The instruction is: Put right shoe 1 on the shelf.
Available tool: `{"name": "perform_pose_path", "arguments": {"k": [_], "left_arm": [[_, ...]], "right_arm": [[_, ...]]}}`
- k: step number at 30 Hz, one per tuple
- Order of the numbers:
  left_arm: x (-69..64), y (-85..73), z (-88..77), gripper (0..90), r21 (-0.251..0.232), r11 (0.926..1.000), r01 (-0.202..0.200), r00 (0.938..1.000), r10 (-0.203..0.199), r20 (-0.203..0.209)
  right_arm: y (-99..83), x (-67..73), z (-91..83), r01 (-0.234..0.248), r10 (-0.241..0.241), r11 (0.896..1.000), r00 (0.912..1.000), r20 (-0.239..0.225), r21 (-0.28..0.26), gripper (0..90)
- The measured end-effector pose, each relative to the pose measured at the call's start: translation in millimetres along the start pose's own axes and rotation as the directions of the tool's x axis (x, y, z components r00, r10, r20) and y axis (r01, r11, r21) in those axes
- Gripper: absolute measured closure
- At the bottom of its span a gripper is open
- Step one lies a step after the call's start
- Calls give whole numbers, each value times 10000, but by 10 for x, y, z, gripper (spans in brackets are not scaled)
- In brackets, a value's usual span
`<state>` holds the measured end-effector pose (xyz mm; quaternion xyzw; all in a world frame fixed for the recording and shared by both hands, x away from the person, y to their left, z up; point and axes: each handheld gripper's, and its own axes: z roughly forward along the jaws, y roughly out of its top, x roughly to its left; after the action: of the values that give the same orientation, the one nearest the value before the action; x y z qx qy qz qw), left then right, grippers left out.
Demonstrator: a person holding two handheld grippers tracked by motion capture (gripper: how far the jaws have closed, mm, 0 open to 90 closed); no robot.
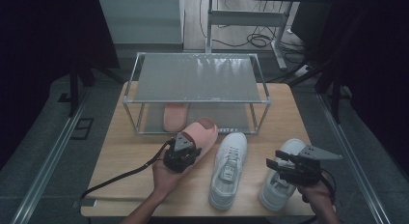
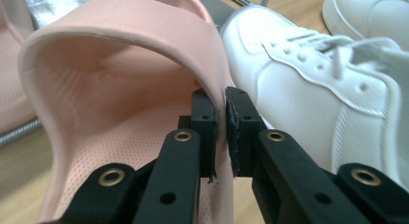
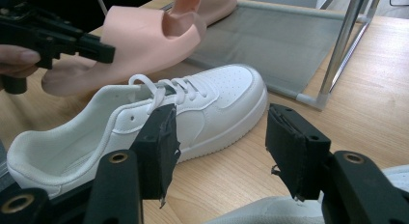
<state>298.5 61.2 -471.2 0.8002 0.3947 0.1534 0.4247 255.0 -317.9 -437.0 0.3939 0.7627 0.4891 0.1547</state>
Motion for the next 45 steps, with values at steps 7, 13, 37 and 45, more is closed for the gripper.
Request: {"name": "perform_pose_path", "arguments": {"k": [7,13,37,45], "left_arm": [[47,171,192,836,70,10000,-39,10000,39,-77],[87,257,335,835,130,9999,75,9998,-72,-189],[356,459,930,833,492,9970,591,9950,-548,-832],[407,476,1082,829,749,9948,684,9928,-605,-1031]], "right_arm": [[-3,-11,-1,-24,24,10000,10000,11,29,458],[-8,-17,4,-48,48,10000,10000,-4,26,458],[-33,-53,30,-101,101,9999,9999,-2,115,458],[-34,-65,7,-121,121,9999,9999,25,66,458]]}}
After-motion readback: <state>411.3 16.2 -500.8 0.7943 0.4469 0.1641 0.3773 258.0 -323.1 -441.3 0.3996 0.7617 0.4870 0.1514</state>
